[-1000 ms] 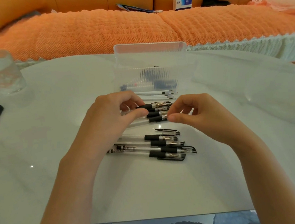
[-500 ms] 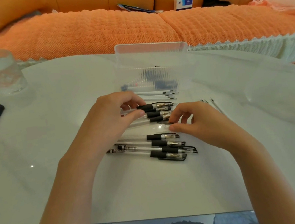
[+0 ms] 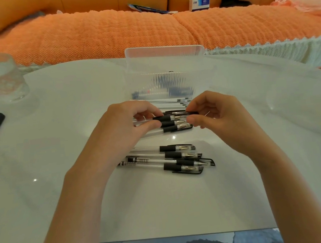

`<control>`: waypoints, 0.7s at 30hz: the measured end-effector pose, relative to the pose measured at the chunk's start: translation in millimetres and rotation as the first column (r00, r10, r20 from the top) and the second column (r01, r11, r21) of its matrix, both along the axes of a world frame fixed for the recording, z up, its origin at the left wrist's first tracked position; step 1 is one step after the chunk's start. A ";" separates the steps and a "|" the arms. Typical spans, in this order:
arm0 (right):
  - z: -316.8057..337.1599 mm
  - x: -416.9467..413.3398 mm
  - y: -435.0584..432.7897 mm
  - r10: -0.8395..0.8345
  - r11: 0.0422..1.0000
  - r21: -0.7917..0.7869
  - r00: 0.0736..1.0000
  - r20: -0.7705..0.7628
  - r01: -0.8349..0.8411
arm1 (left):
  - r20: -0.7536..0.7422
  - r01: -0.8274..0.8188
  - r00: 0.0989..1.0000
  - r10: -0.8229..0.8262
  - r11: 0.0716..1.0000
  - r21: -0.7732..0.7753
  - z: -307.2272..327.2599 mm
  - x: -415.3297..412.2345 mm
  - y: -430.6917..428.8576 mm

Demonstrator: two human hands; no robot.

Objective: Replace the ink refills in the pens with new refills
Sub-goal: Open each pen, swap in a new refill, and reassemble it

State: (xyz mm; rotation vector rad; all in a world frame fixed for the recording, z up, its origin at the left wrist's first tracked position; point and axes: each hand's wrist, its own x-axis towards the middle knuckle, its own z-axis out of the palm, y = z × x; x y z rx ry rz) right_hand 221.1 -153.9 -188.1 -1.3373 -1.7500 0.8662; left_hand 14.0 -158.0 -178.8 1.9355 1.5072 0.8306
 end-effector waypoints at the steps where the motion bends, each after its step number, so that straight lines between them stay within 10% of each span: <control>1: 0.0 -2.0 0.0 0.009 1.000 -0.002 1.000 -0.014 -0.009 | 0.007 0.005 1.000 -0.005 1.000 0.000 -0.2 1.0 -0.2; 21: -1.5 -9.9 0.9 0.000 1.000 0.019 0.995 -0.102 0.002 | 0.110 0.007 0.994 -0.004 1.000 -0.029 -1.5 14.1 1.6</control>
